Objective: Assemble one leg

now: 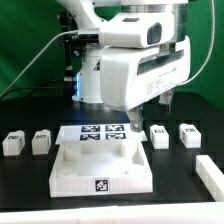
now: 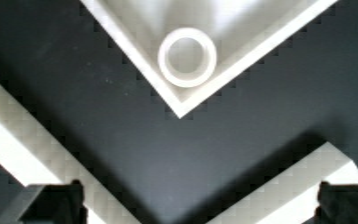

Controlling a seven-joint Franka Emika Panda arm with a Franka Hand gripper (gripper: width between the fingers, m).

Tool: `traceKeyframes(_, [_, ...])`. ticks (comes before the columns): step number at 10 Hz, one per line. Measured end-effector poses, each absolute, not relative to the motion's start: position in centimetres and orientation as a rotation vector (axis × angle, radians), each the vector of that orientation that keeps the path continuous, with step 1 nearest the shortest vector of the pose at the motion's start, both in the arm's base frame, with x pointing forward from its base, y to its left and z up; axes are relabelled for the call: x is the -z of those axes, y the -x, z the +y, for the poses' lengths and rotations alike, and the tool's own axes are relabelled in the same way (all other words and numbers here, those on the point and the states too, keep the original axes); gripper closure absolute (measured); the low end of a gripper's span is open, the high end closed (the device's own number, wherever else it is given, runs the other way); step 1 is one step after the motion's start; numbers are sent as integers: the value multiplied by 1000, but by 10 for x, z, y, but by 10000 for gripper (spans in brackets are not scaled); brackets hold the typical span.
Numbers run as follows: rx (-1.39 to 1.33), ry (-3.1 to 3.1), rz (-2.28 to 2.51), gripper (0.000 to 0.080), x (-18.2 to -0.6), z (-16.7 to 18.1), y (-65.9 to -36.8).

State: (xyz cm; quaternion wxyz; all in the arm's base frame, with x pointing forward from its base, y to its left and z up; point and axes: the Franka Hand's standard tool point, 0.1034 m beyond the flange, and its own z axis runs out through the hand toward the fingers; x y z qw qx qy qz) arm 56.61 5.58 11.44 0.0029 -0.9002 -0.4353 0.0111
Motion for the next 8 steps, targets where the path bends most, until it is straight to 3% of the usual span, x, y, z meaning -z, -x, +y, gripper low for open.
traceKeyframes(6, [-40,2801,-1407,150,-113,54,-564])
traceKeyframes(8, [-70,2565,-1794,150,-103,25,-523])
